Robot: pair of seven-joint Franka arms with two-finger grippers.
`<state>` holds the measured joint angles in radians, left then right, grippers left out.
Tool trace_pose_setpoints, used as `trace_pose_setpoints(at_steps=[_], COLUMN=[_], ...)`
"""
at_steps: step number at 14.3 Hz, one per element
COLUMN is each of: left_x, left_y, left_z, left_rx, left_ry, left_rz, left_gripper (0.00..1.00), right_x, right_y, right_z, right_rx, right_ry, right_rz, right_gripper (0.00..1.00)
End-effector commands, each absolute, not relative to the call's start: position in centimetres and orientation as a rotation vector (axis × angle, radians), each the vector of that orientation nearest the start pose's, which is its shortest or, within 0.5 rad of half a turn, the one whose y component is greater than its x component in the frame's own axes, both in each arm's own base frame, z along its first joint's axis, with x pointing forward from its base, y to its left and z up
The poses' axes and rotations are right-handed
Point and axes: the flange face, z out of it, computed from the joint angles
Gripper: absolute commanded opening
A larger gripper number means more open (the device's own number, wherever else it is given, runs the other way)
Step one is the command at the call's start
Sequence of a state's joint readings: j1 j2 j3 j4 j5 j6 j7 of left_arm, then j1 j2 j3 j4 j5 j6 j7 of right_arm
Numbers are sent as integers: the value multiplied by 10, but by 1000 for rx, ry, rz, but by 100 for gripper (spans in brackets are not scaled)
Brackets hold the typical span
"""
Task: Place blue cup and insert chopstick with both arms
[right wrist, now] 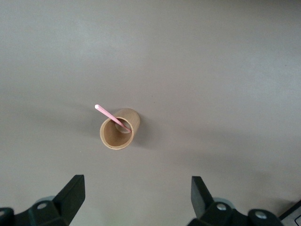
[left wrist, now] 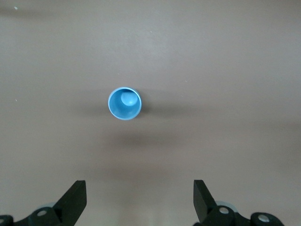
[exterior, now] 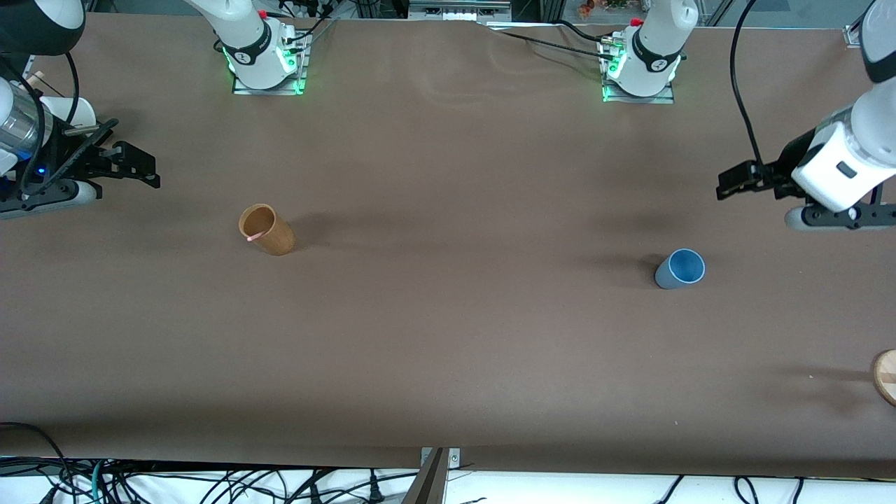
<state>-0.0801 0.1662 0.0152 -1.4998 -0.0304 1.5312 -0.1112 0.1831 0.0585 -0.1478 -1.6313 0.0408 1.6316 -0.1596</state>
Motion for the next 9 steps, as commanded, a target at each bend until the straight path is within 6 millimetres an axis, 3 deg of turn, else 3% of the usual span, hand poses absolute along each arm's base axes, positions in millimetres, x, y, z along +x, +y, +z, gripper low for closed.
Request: trace_pose_setpoints(at_steps=[1,2,5,8,9], left_x=[612,615,634,648,654], left_y=[-36,-30,-17,-7,-3], left_z=[538,534,496,447,416], left_rx=[-3103,-3108,-3097,-3096,-3093], left_ry=[-41,-46,-70,-22,25], left_rz=[207,198,216,287,349], left_gripper=[100,100,100,100,100], right_x=[565,565,565,563,561], right_y=[27,27,28,33,37], right_z=[569,568,566,561,551], right_rx=[-3100,-3100,-3100,-3097,-3093], right_ry=[-298,-298,-301,-317,-330], right_rz=[74,71,76,93,122], right_gripper=[100,100,100,100,100])
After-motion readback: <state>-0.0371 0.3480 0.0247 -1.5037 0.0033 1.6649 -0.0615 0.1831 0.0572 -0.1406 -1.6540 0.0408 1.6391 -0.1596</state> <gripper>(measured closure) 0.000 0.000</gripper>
